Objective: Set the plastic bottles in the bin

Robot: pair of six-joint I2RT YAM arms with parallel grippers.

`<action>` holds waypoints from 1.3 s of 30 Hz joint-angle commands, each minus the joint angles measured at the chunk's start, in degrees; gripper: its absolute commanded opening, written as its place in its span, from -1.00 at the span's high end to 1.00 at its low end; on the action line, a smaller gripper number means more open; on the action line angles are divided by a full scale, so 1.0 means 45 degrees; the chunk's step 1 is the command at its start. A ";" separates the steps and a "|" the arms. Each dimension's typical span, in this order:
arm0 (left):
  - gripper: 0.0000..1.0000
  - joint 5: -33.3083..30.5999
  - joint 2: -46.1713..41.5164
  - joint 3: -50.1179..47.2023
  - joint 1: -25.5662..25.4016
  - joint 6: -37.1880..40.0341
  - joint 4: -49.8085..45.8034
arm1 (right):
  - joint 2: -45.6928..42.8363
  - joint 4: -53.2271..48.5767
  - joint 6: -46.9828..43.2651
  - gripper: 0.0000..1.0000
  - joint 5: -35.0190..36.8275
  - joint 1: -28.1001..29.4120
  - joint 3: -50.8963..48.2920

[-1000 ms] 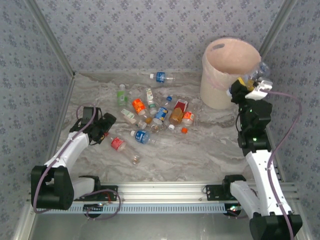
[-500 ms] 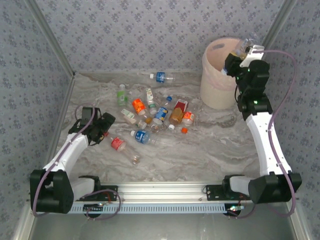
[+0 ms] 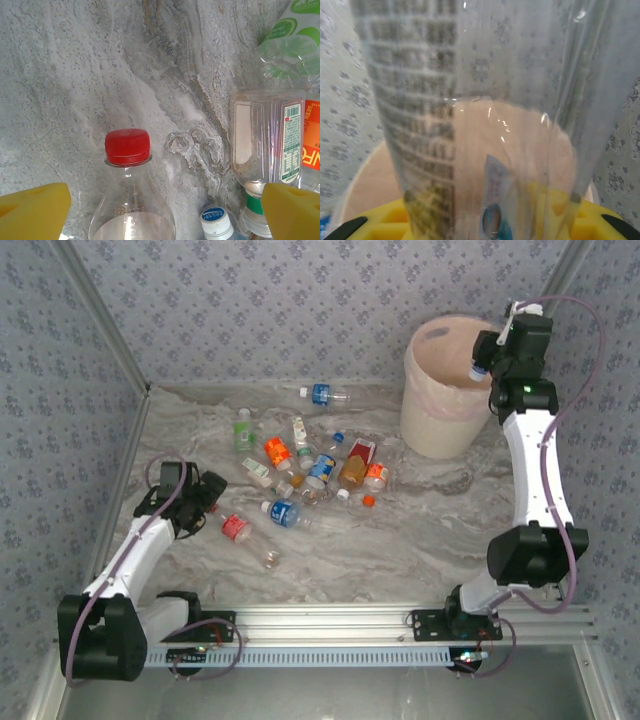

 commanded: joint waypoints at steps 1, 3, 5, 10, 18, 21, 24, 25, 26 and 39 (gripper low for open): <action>-0.96 -0.0134 -0.0282 -0.0052 0.0084 -0.0247 -0.0339 | 0.0705 -0.1538 -0.1253 0.20 -0.0057 -0.0050 0.0946; -0.96 -0.0122 -0.0301 -0.0027 0.0083 -0.0237 -0.0397 | 0.1201 -0.1925 -0.1701 0.17 0.0057 -0.0158 0.1486; -0.96 -0.0121 -0.0357 -0.0037 0.0082 -0.0225 -0.0470 | 0.1832 -0.2816 -0.1963 0.17 0.0052 -0.0309 0.2316; -0.96 -0.0196 -0.0475 -0.0183 0.0119 -0.0342 -0.0478 | 0.3192 -0.4293 -0.2358 0.11 0.0100 -0.0321 0.3922; -0.96 -0.0185 -0.0475 -0.0144 0.0144 -0.0325 -0.0551 | 0.5015 -0.5701 -0.2567 -0.02 -0.0221 -0.0109 0.5485; -0.96 -0.0191 -0.0477 -0.0144 0.0163 -0.0314 -0.0617 | 0.5538 -0.5921 -0.2568 -0.06 0.0386 -0.0008 0.5782; -0.96 -0.0198 -0.0472 -0.0163 0.0192 -0.0285 -0.0630 | 0.6018 -0.6277 -0.2577 -0.12 0.0512 0.0031 0.6185; -0.96 -0.0199 -0.0461 -0.0176 0.0202 -0.0283 -0.0627 | 0.6134 -0.6282 -0.2602 -0.15 0.0611 0.0045 0.6287; -0.96 -0.0181 -0.0440 -0.0147 0.0202 -0.0283 -0.0616 | 0.6255 -0.6335 -0.2616 -0.20 0.0820 0.0058 0.6371; -0.96 0.0029 -0.0184 -0.0086 0.0217 -0.0182 -0.0546 | 0.5905 -0.6363 -0.1988 -0.84 0.1082 0.0180 0.6638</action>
